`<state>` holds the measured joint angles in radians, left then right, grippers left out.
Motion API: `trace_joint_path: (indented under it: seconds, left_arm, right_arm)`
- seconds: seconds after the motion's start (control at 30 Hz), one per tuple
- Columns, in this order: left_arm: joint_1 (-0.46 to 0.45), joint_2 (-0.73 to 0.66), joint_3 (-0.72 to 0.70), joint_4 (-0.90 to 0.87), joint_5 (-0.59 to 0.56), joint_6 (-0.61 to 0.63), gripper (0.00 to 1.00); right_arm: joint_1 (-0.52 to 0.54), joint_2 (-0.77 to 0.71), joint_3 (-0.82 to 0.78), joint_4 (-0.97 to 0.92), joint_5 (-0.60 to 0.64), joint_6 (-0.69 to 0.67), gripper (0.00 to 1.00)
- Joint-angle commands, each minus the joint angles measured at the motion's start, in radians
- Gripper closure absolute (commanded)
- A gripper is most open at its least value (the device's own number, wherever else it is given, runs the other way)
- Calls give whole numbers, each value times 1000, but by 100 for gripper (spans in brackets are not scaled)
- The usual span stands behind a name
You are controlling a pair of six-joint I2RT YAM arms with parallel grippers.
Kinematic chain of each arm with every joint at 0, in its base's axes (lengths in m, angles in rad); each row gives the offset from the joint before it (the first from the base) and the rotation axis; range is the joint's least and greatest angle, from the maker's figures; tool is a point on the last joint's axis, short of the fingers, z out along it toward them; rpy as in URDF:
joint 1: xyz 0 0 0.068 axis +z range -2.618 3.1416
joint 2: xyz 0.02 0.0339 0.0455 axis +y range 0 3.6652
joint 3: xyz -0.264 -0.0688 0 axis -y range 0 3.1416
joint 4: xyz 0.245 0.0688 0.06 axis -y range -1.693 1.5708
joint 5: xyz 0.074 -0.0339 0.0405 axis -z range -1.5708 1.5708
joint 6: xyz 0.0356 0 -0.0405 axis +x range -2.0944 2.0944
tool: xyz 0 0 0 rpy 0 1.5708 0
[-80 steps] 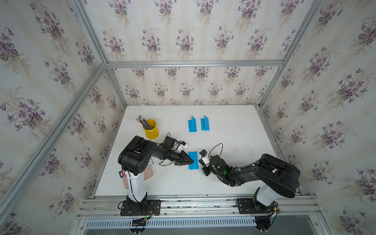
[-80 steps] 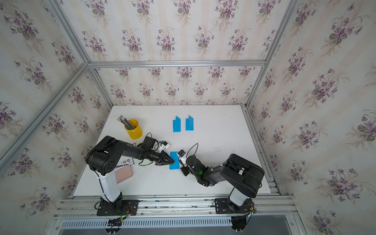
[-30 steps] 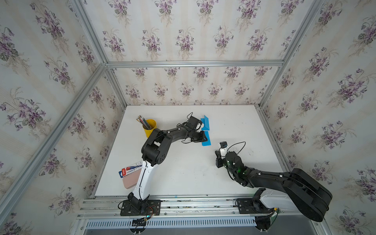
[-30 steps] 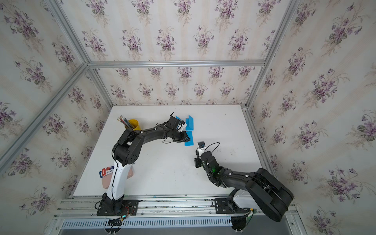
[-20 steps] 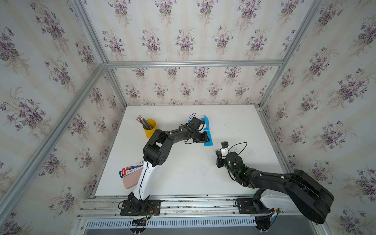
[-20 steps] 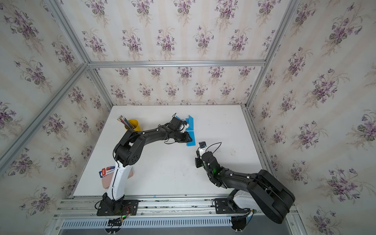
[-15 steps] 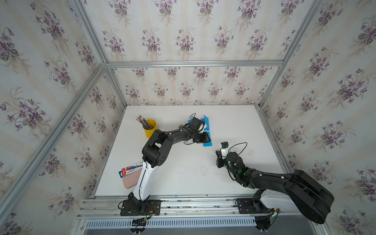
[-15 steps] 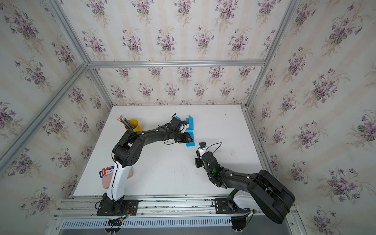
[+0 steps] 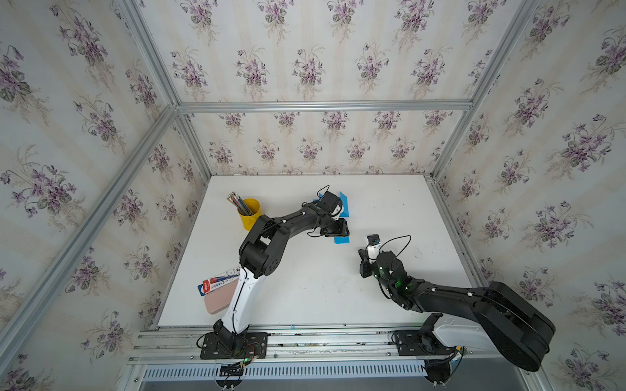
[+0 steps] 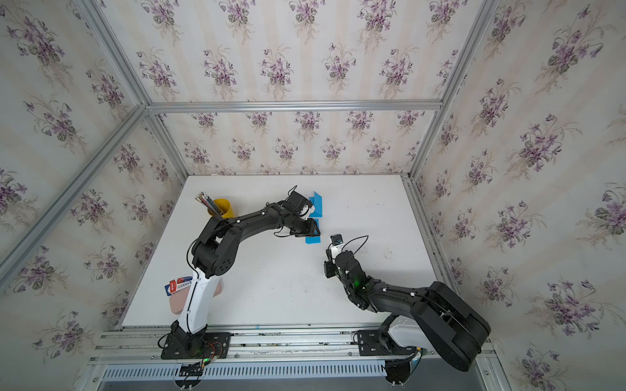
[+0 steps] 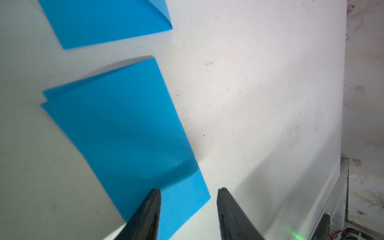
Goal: Fold the square paper along the opposite sides
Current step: Adjust the paper at the center of the board.
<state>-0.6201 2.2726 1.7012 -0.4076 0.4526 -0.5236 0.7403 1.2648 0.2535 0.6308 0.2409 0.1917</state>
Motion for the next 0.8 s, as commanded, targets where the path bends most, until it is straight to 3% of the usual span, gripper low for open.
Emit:
trace_joint_path:
  seconds: [0.0,0.47,0.77]
  left_arm:
    - [-1,-6,22,-115,-60,20,49]
    - [-13,-97,43,-100,-40,5,45]
    - [12,-189,-98,-93,-105,10,36]
  right_arm:
    - [1,4,10,6,-5,-8,100]
    - [0,14,40,-16,-13,-31,100]
    - [0,22,46,-4,-12,-31,100]
